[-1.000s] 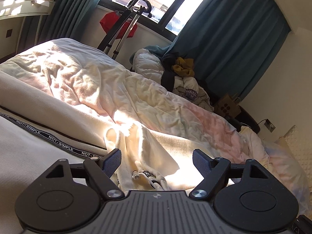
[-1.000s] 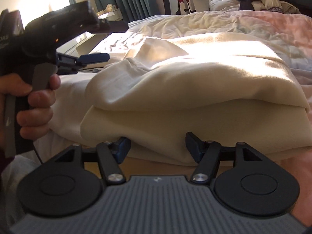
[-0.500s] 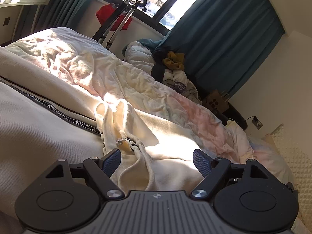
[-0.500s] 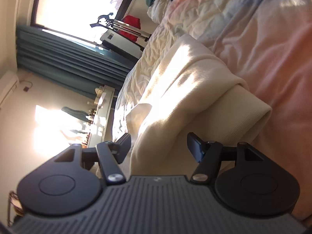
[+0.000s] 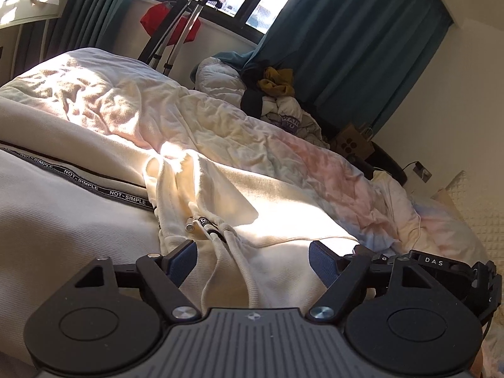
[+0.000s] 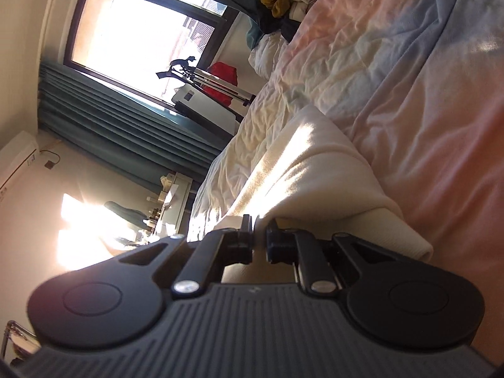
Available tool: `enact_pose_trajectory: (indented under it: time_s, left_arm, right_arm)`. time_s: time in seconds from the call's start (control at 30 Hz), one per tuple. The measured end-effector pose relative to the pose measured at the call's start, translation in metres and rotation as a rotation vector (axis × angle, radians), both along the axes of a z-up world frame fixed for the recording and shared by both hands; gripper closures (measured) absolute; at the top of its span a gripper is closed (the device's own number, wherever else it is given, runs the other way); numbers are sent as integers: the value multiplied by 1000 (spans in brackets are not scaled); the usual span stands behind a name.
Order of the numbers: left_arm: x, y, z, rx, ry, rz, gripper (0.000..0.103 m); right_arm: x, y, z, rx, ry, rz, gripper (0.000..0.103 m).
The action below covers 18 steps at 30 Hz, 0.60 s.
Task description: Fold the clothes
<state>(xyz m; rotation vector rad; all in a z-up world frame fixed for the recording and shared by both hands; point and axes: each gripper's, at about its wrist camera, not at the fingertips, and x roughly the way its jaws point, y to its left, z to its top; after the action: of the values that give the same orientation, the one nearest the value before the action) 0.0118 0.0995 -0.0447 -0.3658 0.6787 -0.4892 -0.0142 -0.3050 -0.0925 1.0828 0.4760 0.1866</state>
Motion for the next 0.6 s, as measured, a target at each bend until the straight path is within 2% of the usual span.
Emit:
enact_pose_trajectory:
  time_s: [0.13, 0.23, 0.37, 0.43, 0.53, 0.57, 0.6]
  left_arm:
    - [-3, -2, 0, -20, 13, -30, 25]
    - [-5, -4, -3, -38, 35, -54, 26]
    - [0, -2, -17, -92, 132, -35, 27]
    - [3, 2, -23, -111, 162, -17, 33]
    - [6, 6, -30, -117, 192, 9, 48]
    - [7, 6, -32, -113, 199, 17, 59]
    - [8, 7, -33, -100, 203, 29, 75]
  right_arm:
    - [-6, -5, -5, 32, 24, -11, 94]
    - [-10, -6, -6, 20, 39, -22, 94]
    - [-8, -3, -9, -19, 78, -25, 94]
    - [-5, -1, -12, -49, 97, -17, 94]
    - [-1, 3, -14, -87, 115, -6, 94]
    - [-1, 4, -14, -98, 118, -2, 94]
    - [-1, 5, -14, -109, 120, -1, 94]
